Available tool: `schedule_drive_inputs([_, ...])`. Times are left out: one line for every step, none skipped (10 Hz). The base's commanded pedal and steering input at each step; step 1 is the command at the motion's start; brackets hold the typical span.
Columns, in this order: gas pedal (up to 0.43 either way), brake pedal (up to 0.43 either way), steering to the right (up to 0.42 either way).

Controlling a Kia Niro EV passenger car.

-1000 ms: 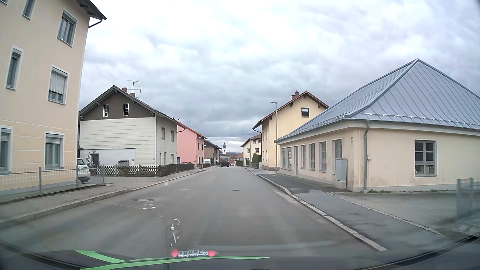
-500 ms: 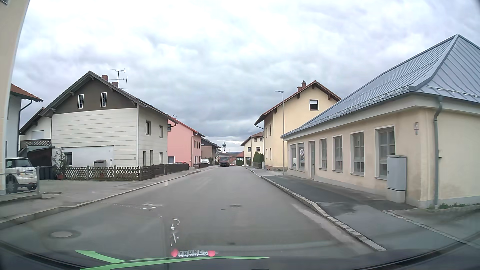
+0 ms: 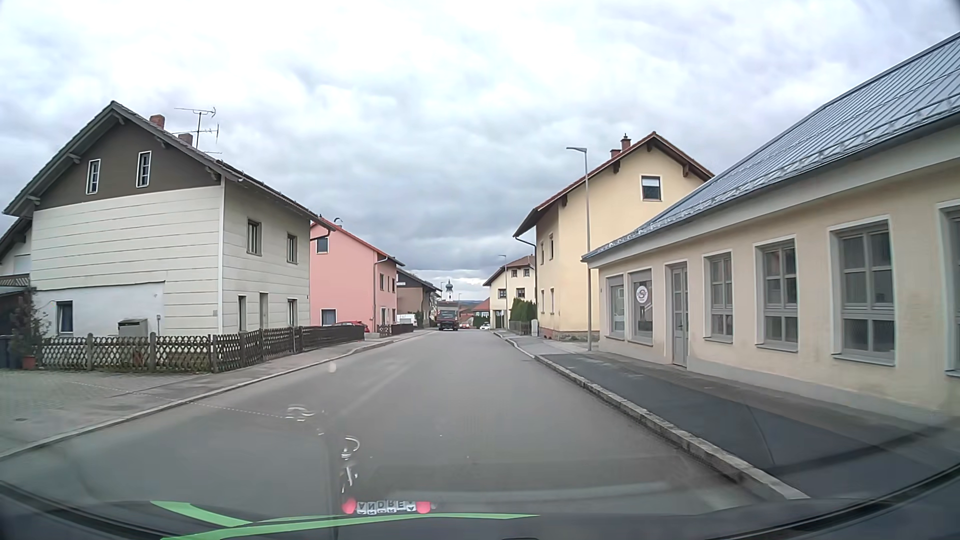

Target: Follow the waypoints while adhering to traffic rules and regulations

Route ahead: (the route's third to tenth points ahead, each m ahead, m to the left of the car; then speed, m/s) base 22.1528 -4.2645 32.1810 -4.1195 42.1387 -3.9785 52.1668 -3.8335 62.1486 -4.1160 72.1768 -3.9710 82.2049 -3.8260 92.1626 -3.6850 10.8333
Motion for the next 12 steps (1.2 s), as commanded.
schedule_drive_inputs([0.067, 0.000, -0.005])
schedule_drive_inputs([0.067, 0.000, -0.004])
schedule_drive_inputs([0.067, 0.000, -0.004])
schedule_drive_inputs([0.067, 0.000, -0.004])
schedule_drive_inputs([0.067, 0.000, -0.004])
schedule_drive_inputs([0.067, 0.000, -0.003])
schedule_drive_inputs([0.067, 0.000, -0.003])
schedule_drive_inputs([0.067, 0.000, -0.002])
schedule_drive_inputs([0.067, 0.000, -0.001])
schedule_drive_inputs([0.067, 0.000, -0.001])
schedule_drive_inputs([0.067, 0.000, 0.000])
schedule_drive_inputs([0.067, 0.000, 0.000])
